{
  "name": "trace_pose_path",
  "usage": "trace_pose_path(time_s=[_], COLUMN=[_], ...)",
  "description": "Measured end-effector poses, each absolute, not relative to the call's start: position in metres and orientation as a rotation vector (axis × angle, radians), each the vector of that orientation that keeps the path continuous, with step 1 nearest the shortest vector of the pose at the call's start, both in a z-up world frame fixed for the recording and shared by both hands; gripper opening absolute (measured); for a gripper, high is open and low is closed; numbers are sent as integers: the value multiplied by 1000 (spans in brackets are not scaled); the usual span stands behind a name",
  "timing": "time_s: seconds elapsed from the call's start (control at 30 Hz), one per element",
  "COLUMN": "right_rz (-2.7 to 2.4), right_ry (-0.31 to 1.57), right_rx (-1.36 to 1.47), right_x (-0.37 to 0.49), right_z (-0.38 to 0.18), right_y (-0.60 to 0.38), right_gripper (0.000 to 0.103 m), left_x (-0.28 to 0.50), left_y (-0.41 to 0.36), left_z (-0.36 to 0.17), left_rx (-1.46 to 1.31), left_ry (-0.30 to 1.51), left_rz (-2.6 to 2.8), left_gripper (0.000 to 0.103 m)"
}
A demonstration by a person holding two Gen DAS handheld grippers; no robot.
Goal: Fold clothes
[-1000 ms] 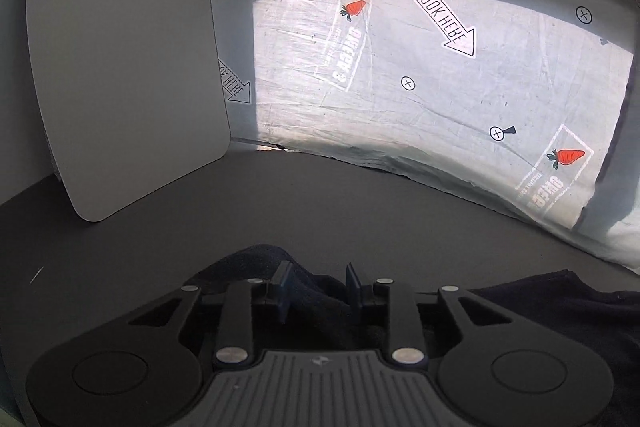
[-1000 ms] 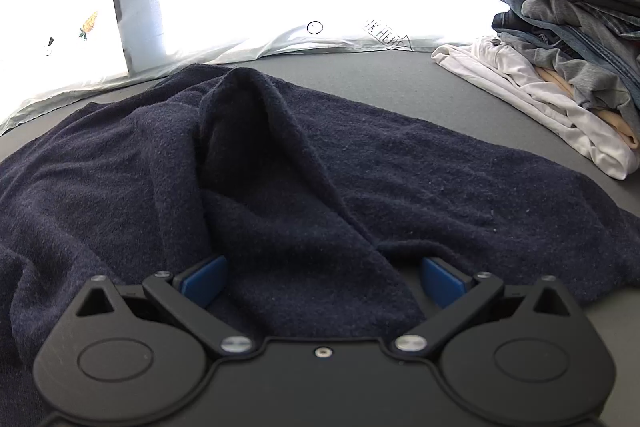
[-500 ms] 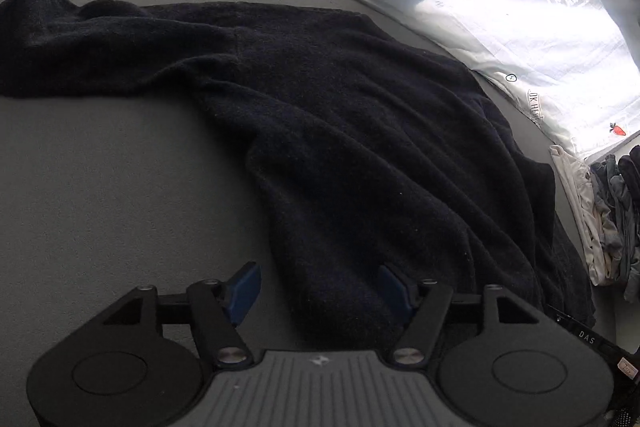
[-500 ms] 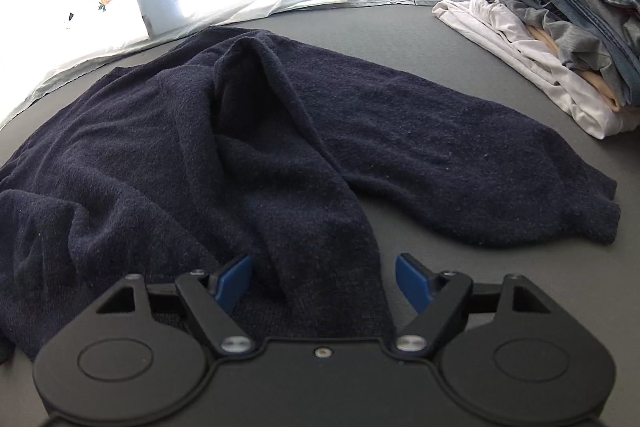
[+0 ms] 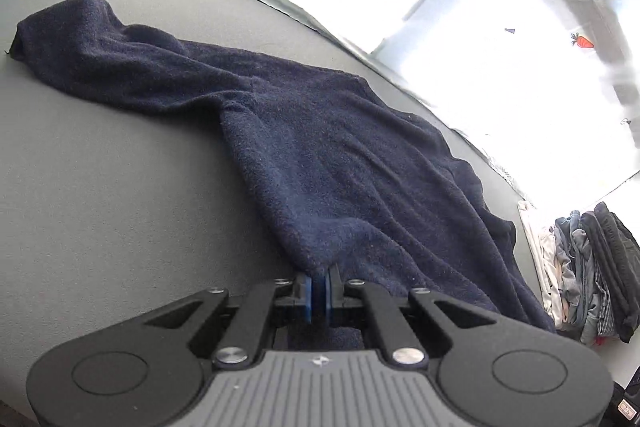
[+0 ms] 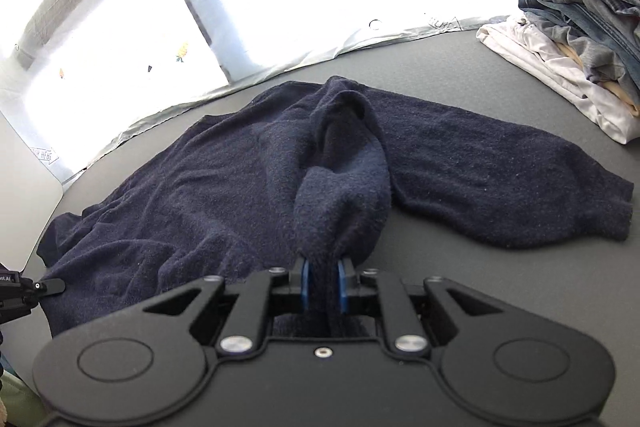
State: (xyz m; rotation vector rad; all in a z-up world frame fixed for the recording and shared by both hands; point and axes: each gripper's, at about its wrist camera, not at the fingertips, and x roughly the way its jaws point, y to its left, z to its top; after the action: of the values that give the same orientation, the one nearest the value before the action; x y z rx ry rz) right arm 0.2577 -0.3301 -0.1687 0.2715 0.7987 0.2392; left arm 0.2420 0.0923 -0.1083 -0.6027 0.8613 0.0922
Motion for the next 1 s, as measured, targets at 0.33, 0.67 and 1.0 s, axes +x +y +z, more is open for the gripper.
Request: trace_pose_path(time_s=[0.33,0.67,1.0], right_rz=[188,-70,-386], right_ry=[1001,812,746], right_rx=[167,205,186], right_x=[230,253,312], right_z=[-226,-203,-224], right_y=[-303,-352,-424], right_gripper=[47,90,99], left_x=[218,256,334], left_y=[101,95,105], left_z=[-158,-131,-165], left_rx=[-544,-345,-364], left_ry=[1032,947,1005], left_rz=[269,307,363], left_gripper=[30,80,87])
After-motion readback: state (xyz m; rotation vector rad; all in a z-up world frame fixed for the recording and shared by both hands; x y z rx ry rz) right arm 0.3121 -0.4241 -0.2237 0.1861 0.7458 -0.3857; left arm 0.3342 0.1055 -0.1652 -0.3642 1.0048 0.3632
